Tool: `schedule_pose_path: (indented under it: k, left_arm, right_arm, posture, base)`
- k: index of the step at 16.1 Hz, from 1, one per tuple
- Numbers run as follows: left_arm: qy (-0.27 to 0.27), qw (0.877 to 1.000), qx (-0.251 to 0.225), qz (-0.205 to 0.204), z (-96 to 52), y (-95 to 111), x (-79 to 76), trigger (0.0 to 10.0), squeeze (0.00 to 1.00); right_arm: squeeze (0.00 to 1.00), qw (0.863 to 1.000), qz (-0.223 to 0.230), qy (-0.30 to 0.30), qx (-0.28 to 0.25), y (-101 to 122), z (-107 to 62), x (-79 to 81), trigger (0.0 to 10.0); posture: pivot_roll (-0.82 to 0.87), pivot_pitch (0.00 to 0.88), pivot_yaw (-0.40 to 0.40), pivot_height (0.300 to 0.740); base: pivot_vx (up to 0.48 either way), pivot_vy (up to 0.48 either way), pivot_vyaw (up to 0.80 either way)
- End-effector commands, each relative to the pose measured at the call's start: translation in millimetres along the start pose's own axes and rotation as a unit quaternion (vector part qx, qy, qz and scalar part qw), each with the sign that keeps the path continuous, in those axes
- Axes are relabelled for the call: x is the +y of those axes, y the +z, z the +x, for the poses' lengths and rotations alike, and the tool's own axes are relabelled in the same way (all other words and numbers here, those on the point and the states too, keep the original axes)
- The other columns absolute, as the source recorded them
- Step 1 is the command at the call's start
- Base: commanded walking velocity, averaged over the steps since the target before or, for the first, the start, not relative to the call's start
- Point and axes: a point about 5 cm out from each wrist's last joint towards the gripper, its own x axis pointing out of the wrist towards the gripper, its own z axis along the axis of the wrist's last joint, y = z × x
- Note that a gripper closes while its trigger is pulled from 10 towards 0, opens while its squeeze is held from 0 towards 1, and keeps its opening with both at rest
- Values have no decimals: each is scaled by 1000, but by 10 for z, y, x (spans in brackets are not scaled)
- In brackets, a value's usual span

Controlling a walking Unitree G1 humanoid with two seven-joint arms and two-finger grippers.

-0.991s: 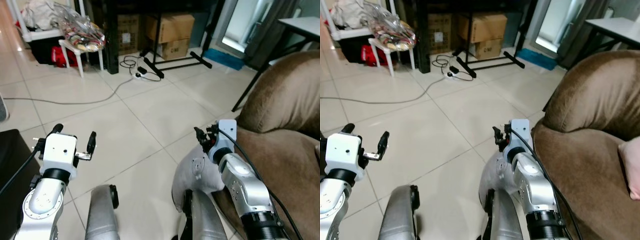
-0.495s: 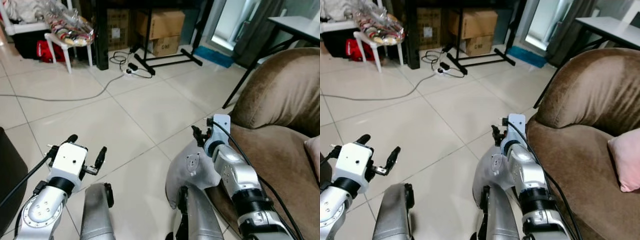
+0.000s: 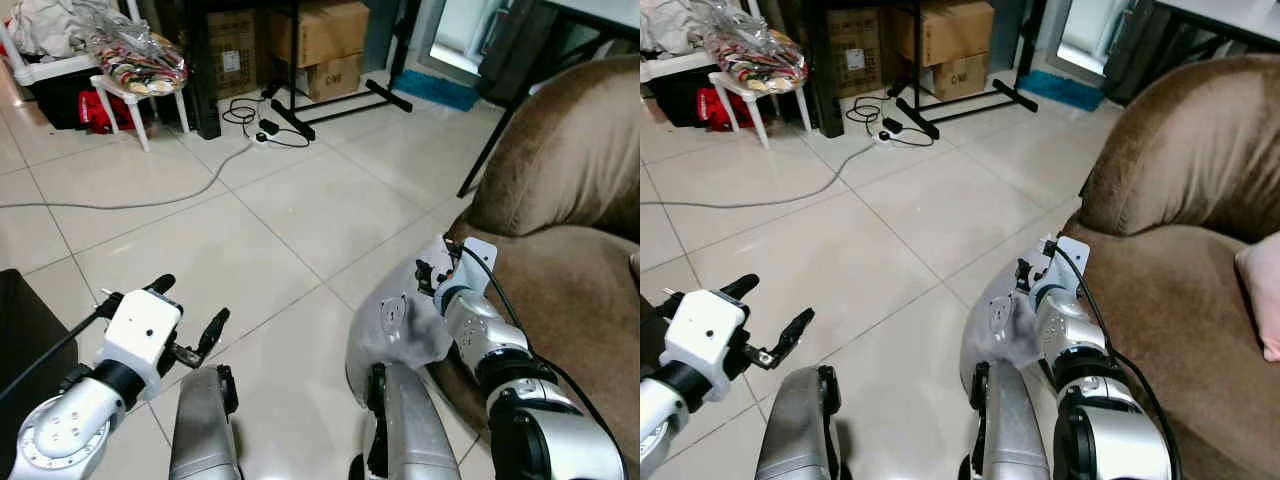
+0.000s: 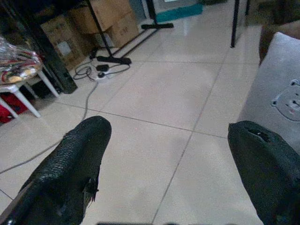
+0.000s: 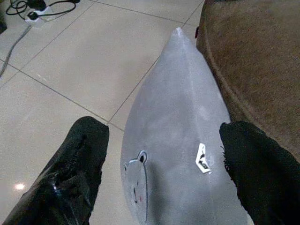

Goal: Move the pillow to the sofa from floor

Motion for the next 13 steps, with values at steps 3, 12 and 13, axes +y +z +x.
schedule_pose_path:
  k: [3, 12, 13]
  left_arm:
    - [-27, 1000, 9, -11, -157, 78, -89, 10000, 0]
    - [-41, 997, 65, -28, -544, 107, -243, 10000, 0]
    - [-49, 995, 76, -31, -620, 108, -292, 10000, 0]
  right_arm:
    - [1000, 1000, 1, 18, -1, 5, 16, 16, 10000]
    - [718, 997, -44, -65, -23, 11, 23, -126, 10000]
    - [0, 994, -65, -85, 4, -92, 18, -152, 10000]
  posture:
    - [50, 110, -47, 497]
    - [83, 216, -59, 497]
    - [90, 227, -58, 497]
  base:
    - [0, 0, 0]
    - [0, 0, 0]
    - [0, 0, 0]
